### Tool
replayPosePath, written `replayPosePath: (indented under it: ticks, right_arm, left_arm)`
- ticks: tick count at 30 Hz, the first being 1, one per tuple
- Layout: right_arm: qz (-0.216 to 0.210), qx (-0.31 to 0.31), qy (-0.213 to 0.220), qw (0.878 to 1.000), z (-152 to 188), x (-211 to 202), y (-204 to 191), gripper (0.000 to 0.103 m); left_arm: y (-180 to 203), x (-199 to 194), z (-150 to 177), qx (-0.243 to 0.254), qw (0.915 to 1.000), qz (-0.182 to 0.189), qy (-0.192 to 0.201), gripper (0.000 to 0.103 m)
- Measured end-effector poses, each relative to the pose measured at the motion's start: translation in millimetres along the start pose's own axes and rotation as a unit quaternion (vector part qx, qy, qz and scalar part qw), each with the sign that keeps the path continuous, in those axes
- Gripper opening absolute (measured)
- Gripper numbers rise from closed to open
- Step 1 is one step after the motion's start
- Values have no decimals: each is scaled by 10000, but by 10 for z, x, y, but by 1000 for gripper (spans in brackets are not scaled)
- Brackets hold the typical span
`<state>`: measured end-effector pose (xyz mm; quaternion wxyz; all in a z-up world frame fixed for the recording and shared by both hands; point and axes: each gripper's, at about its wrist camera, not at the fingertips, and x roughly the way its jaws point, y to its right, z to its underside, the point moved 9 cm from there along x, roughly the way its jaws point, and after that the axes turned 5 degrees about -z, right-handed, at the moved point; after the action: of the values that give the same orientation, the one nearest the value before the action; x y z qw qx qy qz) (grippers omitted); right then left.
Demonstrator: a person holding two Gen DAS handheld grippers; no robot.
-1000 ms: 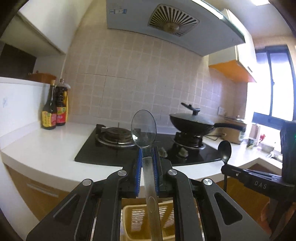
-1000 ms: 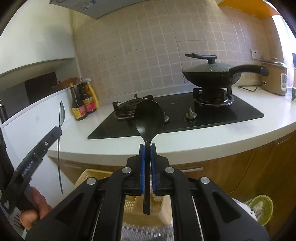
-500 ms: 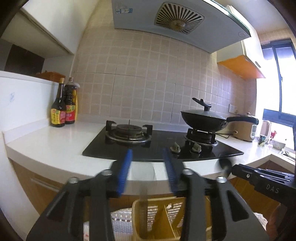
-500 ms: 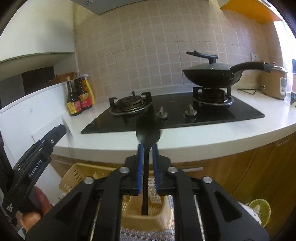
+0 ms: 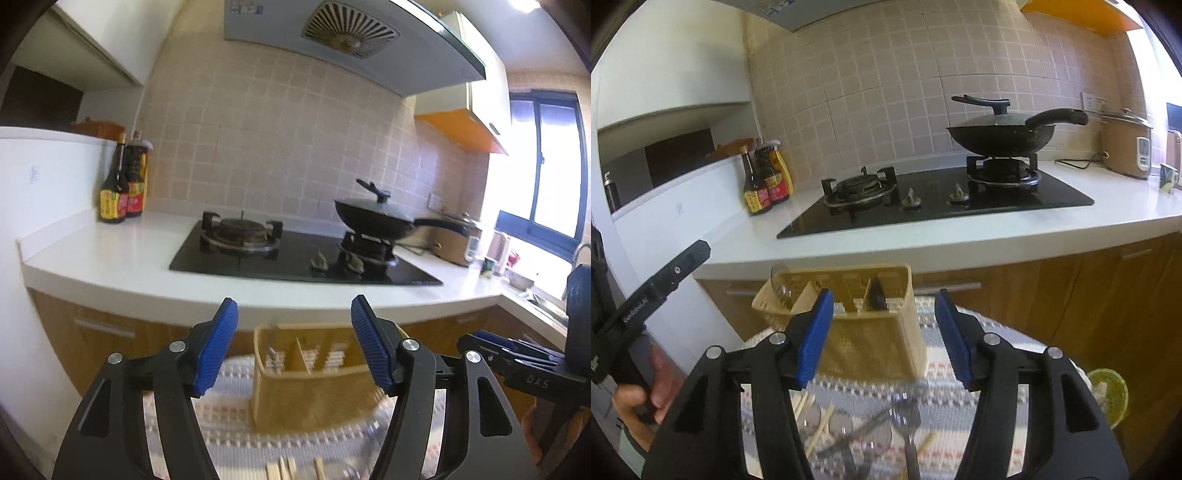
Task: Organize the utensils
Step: 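Move both tools back down to the utensils on the cloth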
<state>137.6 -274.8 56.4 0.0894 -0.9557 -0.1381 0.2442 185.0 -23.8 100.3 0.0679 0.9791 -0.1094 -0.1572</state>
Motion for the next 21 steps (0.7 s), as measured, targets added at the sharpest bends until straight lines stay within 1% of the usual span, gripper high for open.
replayPosePath:
  ticks: [5,7,8,11,12,13,15,16,17,18,19,20,21]
  right_arm:
    - [149,101,-546,9983,301,-84,39,54]
    - [244,127,-892,9956,469,-62,68,54]
    - [271,161,-1135,9930,573,-24,83,54]
    - [380,227,-1691,9846,805,102,141,53]
    - [412,277,-1906,9804,910,164,170,53]
    - [408,316,-2007,9783,961,195,180,52]
    - [390,421,-2280,9720,1100,284,208,44]
    - [374,447,-2379,9695,1153,321,212,42]
    - [329,469,-2514,9662,1221,367,211,39]
    - [312,481,-2612,9636,1261,401,212,37]
    - [316,490,-2723,9605,1323,424,218,37]
    - [311,496,-2819,9576,1357,455,225,37]
    - [274,515,-2929,9543,1408,485,232,37]
  left_arm:
    - [33,-162,240,-44,9985,147,-532,62]
    - [29,-188,417,-34,9959,155,-889,62]
    - [23,-193,488,-40,9946,175,-1024,62]
    - [-6,-157,816,-124,9850,321,-1692,62]
    - [-28,-122,974,-212,9785,437,-2006,62]
    - [-47,-91,1064,-267,9747,486,-2166,61]
    - [-82,-35,1278,-269,9662,481,-2519,60]
    - [-101,-1,1386,-251,9612,445,-2711,57]
    - [-113,38,1526,-230,9537,455,-2964,54]
    - [-103,68,1622,-216,9482,506,-3128,53]
    - [-93,92,1717,-207,9420,574,-3300,50]
    - [-88,108,1783,-198,9376,613,-3416,46]
    - [-75,135,1890,-174,9301,670,-3607,44]
